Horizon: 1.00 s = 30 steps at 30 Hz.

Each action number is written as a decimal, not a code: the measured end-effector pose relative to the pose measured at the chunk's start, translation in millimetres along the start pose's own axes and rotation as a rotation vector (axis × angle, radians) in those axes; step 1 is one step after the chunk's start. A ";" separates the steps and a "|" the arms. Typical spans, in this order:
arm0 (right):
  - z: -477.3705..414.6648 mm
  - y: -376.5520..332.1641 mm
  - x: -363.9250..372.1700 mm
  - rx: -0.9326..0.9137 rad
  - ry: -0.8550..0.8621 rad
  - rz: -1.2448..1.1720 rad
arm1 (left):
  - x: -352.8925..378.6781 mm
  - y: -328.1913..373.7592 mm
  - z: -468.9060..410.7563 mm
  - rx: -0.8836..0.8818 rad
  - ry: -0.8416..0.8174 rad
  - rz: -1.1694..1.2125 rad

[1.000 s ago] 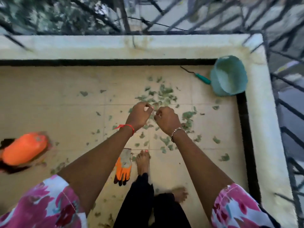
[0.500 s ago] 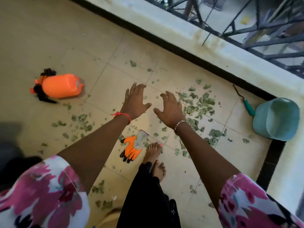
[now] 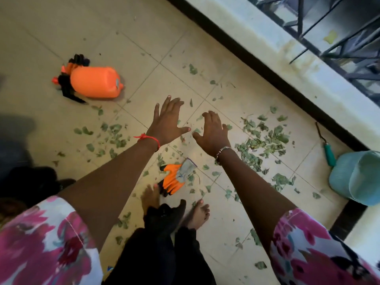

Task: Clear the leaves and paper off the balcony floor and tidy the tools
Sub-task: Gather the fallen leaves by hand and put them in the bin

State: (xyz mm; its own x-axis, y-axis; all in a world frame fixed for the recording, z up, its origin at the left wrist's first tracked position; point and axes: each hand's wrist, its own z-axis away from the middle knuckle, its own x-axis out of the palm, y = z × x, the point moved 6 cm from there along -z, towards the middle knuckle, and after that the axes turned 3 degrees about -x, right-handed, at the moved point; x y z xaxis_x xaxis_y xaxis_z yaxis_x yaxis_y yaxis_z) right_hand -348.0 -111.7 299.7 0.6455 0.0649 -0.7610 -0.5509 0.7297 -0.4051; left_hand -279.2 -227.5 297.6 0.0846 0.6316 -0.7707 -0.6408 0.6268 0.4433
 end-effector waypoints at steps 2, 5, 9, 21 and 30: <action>-18.2 -7.7 -5.5 -0.004 0.023 0.003 | -9.6 -1.0 -16.0 0.023 0.001 -0.004; -48.4 -16.6 -17.0 0.008 0.041 0.018 | -22.8 -4.2 -45.3 0.038 -0.023 0.003; -93.0 -19.1 -33.6 0.071 0.056 -0.029 | -37.8 -13.7 -96.6 0.063 -0.133 -0.038; -194.0 -50.3 -100.9 0.453 0.220 -0.319 | -147.3 -6.6 -211.1 0.390 -0.312 -0.276; -230.2 -36.0 -150.6 0.559 0.292 -0.352 | -173.3 61.2 -290.6 0.602 -0.406 -0.400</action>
State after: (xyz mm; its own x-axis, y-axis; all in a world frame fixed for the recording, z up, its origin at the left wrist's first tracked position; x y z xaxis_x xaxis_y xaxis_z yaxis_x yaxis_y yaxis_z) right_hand -547.2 -304.4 312.3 0.5243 -0.3653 -0.7692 0.0671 0.9182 -0.3903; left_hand -554.8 -431.2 325.2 0.5623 0.3523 -0.7481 0.0049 0.9033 0.4290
